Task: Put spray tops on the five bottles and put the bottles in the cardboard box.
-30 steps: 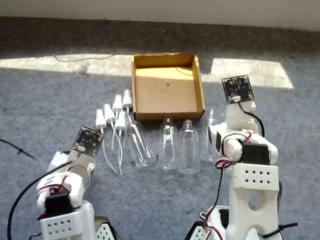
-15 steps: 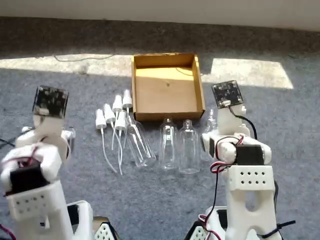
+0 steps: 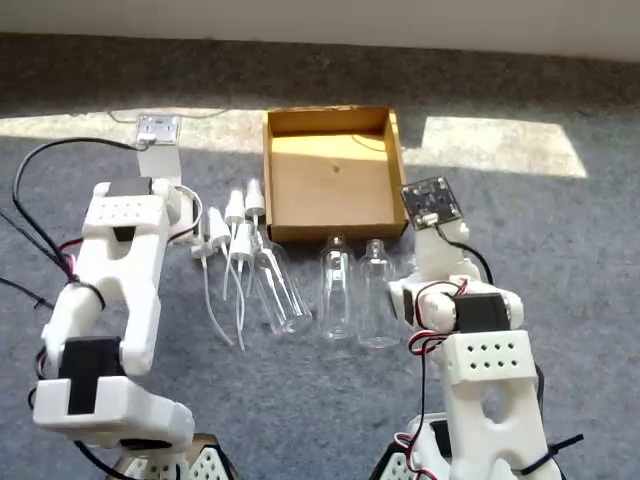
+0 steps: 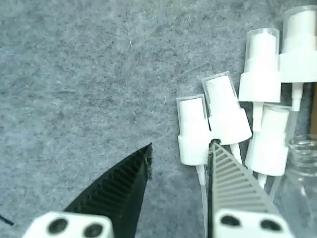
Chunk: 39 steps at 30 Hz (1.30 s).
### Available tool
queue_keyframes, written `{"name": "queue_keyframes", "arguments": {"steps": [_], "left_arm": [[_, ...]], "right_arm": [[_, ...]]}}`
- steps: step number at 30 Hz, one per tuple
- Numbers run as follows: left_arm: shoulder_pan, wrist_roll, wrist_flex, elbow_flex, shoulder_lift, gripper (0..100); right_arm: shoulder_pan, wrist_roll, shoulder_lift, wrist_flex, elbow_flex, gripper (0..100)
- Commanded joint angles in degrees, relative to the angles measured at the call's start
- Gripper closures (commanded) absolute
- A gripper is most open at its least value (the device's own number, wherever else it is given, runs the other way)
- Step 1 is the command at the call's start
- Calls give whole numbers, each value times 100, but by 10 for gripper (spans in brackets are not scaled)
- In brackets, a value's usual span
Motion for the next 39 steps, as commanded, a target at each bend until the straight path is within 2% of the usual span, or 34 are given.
{"name": "queue_keyframes", "arguments": {"steps": [1, 6, 19, 29, 33, 39], "left_arm": [[92, 79, -492, -277, 251, 819], [75, 255, -835, -277, 321, 822], [119, 246, -853, 110, 338, 822], [119, 246, -818, -31, 910, 822], [127, 246, -422, -180, 971, 824], [189, 246, -369, -215, 971, 948]], "right_arm": [[-66, -114, -119, -92, -66, 994], [-66, -105, -119, -57, -31, 994], [-66, -105, -119, -57, -31, 994], [-66, -105, -119, -48, -22, 994], [-57, -105, -119, -48, -22, 994], [-66, -105, -119, -48, -48, 994]]}}
